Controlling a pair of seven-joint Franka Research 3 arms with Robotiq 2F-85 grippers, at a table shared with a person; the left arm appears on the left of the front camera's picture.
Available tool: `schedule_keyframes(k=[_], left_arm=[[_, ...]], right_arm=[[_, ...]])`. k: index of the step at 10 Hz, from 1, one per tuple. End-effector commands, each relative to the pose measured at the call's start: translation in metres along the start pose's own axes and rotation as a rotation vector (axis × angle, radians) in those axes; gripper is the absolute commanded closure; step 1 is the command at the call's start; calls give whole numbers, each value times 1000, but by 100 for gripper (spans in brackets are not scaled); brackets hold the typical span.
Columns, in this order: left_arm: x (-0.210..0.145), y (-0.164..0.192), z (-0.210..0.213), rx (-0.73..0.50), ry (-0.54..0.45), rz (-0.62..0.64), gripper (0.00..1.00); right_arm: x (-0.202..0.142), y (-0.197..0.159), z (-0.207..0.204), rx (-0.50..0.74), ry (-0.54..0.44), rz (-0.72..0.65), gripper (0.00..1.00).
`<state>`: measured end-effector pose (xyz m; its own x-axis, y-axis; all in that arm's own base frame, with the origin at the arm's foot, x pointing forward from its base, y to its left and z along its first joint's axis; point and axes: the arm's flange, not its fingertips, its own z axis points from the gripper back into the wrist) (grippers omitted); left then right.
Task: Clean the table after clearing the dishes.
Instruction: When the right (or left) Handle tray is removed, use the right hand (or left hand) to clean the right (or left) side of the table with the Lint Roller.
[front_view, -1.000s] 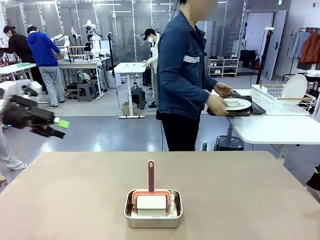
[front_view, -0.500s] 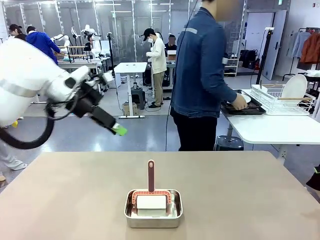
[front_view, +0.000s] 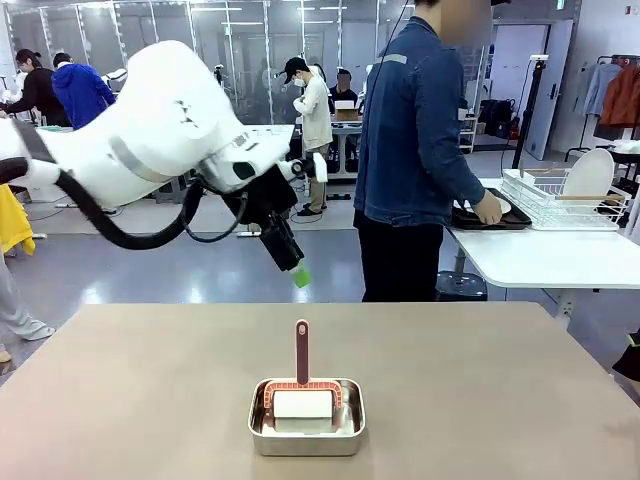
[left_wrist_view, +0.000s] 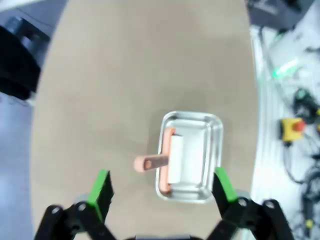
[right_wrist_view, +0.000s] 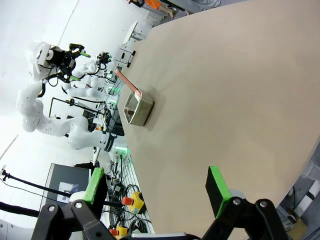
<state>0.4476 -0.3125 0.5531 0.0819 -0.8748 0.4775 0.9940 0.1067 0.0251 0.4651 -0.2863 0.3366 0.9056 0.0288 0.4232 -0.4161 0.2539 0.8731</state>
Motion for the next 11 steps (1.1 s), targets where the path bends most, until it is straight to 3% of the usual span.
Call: schedule_keyframes(k=[1,3,4,5,10,11], left_arm=[[16,14,-5,42,128,-148,0],[39,18,-14,20,168,-233,0],[44,12,-13,-127,185,-226,0],[25,14,-19,37,143,-181,0],[32,21,-17,12,149,-191,0],[31,20,-27,-10,193,-126,0]], right_arm=[[-3,3,-2,-1,0,19,0],[-3,3,-2,-1,0,19,0],[-3,3,-2,-1,0,19,0],[-3,3,-2,-1,0,19,0],[-3,3,-2,-1,0,19,0],[-3,3,-2,-1,0,19,0]])
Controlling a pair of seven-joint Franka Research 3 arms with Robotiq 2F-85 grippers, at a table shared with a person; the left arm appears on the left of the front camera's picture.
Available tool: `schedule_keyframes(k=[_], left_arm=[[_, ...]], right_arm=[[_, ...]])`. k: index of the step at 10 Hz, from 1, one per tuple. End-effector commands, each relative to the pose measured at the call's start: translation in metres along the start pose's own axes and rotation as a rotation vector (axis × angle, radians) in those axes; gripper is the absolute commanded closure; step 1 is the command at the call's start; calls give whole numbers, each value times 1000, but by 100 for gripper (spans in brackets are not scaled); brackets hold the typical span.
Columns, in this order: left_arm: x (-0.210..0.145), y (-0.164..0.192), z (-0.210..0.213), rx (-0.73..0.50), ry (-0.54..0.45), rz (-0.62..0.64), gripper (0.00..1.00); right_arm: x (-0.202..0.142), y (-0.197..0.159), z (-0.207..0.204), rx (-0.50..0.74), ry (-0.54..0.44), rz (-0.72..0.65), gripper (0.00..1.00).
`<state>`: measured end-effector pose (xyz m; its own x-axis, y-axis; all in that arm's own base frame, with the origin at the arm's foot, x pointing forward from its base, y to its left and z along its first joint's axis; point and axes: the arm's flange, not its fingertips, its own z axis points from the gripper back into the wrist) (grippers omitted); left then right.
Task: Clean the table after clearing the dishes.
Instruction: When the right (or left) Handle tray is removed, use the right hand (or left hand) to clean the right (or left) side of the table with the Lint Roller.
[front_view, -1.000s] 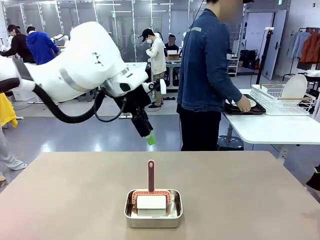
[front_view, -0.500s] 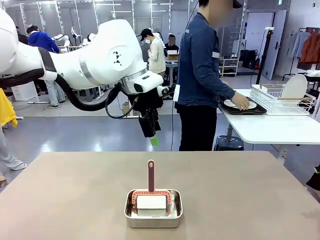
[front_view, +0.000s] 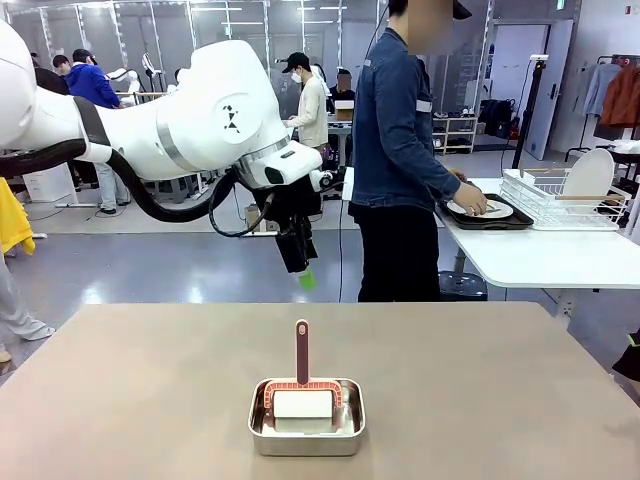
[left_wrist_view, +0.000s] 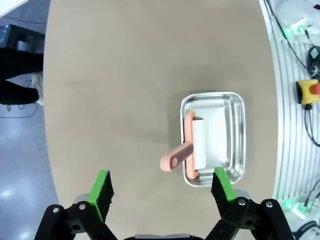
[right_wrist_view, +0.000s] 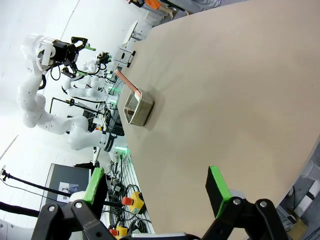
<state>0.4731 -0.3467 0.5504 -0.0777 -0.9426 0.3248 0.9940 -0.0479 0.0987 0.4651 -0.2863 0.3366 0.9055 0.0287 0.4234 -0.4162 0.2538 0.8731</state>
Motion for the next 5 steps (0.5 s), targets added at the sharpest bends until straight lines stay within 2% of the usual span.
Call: schedule_keyframes(k=[1,5], left_arm=[[2,-1,-16,-44,75,100,0],[-1,-4,-42,-81,228,129,0]], right_arm=[[-3,3,-2,-1,0,19,0],[-3,3,-2,-1,0,19,0]])
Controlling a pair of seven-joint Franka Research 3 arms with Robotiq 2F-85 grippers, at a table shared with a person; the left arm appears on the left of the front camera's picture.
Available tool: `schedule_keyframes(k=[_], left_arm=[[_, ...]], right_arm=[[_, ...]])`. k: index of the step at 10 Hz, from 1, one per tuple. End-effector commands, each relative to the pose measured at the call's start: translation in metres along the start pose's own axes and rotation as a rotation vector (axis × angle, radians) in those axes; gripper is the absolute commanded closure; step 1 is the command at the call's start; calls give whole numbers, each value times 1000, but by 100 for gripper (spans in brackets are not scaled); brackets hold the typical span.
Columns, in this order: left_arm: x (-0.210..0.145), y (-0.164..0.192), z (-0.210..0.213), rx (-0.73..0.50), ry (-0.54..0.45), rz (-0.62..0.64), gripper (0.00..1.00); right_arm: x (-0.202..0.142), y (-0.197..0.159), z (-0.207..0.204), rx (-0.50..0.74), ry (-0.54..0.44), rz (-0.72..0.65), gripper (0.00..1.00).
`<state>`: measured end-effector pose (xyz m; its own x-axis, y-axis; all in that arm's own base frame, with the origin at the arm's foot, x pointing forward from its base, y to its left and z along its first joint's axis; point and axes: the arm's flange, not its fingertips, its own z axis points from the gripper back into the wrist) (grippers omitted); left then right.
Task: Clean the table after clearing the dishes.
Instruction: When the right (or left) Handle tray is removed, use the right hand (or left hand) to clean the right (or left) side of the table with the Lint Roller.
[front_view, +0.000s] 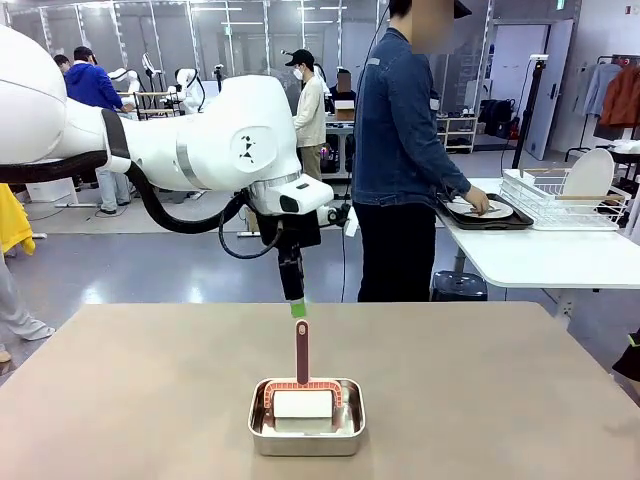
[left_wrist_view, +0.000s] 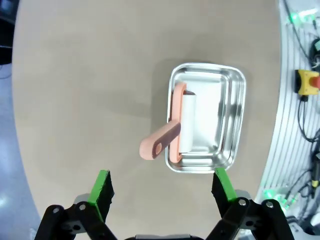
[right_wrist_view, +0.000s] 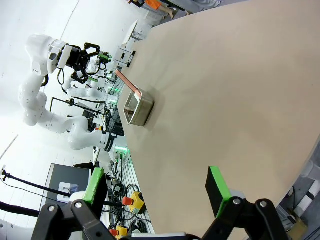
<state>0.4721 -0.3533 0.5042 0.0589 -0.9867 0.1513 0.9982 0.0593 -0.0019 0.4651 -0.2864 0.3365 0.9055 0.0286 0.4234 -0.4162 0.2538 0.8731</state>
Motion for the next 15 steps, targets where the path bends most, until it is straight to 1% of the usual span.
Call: schedule_keyframes(k=[1,4,8,10,13,14,15], left_arm=[[6,3,-7,-9,74,-4,0],[9,15,-31,-17,44,-5,0],[13,17,-63,-106,94,-11,0],[13,18,-70,-131,81,-26,0],[13,19,-75,-152,106,-27,0],[14,19,-78,-162,115,-31,26],[14,19,-80,-167,121,-36,57]], right_arm=[[-3,3,-2,-1,0,19,0],[-3,3,-2,-1,0,19,0],[-3,3,-2,-1,0,19,0],[-3,3,-2,-1,0,19,0],[-3,3,-2,-1,0,19,0],[-3,3,-2,-1,0,19,0],[-3,3,-2,-1,0,19,0]])
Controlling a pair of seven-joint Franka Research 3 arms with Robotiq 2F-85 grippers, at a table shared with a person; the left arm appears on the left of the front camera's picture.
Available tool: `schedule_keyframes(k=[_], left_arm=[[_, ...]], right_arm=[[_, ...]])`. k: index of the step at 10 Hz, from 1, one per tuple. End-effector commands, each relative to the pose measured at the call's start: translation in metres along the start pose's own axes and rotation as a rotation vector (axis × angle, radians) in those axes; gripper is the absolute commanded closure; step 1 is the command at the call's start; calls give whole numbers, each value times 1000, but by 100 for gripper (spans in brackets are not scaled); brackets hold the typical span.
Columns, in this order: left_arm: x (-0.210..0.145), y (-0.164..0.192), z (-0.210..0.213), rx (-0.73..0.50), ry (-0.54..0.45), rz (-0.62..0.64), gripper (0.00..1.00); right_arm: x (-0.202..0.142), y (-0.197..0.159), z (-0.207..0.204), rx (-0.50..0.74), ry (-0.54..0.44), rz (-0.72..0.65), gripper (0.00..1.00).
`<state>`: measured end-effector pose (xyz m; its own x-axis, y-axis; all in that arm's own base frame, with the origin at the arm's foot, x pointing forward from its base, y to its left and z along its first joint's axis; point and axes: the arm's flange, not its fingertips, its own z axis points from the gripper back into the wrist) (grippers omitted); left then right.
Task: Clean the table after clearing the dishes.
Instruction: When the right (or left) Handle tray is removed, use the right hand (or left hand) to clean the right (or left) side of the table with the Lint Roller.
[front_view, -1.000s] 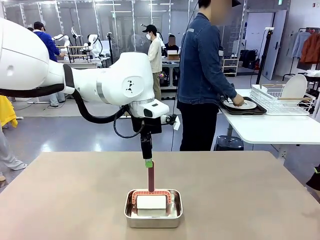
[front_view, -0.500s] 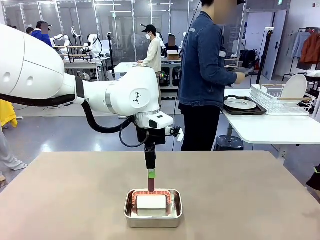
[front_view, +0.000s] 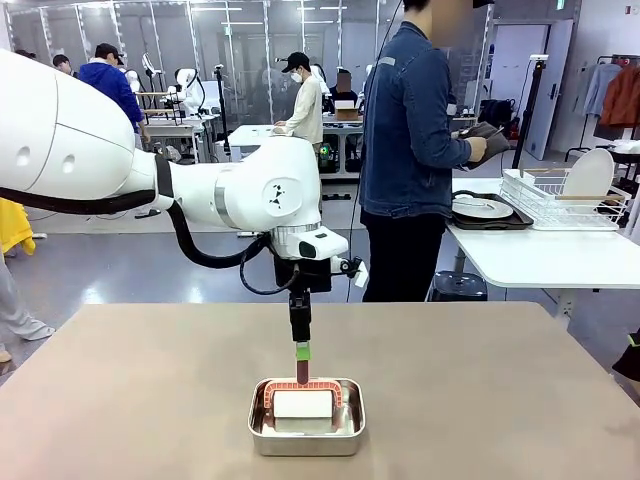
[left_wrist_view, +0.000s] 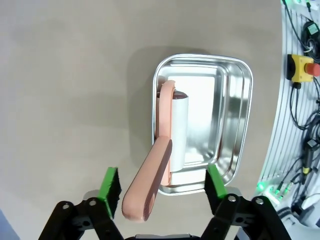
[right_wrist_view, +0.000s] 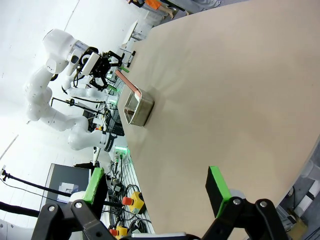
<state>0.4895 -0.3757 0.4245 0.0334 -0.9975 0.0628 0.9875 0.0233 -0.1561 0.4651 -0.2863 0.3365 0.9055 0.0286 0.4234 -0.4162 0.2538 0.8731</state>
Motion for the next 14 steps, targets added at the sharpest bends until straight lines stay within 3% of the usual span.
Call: schedule_keyframes(k=[1,2,4,5,6,8,9,10,12,14], left_arm=[[4,3,3,-13,37,-11,83],[3,4,2,-16,44,-14,100],[3,2,2,-19,46,-14,100],[3,1,3,-20,47,-18,93],[4,-1,4,-19,46,-22,100],[3,-4,8,-18,28,-13,100],[2,-8,15,-24,25,-5,89],[-6,-20,32,-9,44,23,89],[-37,-41,83,-59,-20,178,89],[-97,-39,129,17,-165,464,89]], right_arm=[[-3,3,-2,-1,0,19,0],[-3,3,-2,-1,0,19,0],[-3,3,-2,-1,0,19,0],[-3,3,-2,-1,0,19,0],[-3,3,-2,-1,0,19,0],[-3,3,-2,-1,0,19,0],[-3,3,-2,-1,0,19,0],[-3,3,-2,-1,0,19,0],[-3,3,-2,-1,0,19,0],[-3,3,-2,-1,0,19,0]])
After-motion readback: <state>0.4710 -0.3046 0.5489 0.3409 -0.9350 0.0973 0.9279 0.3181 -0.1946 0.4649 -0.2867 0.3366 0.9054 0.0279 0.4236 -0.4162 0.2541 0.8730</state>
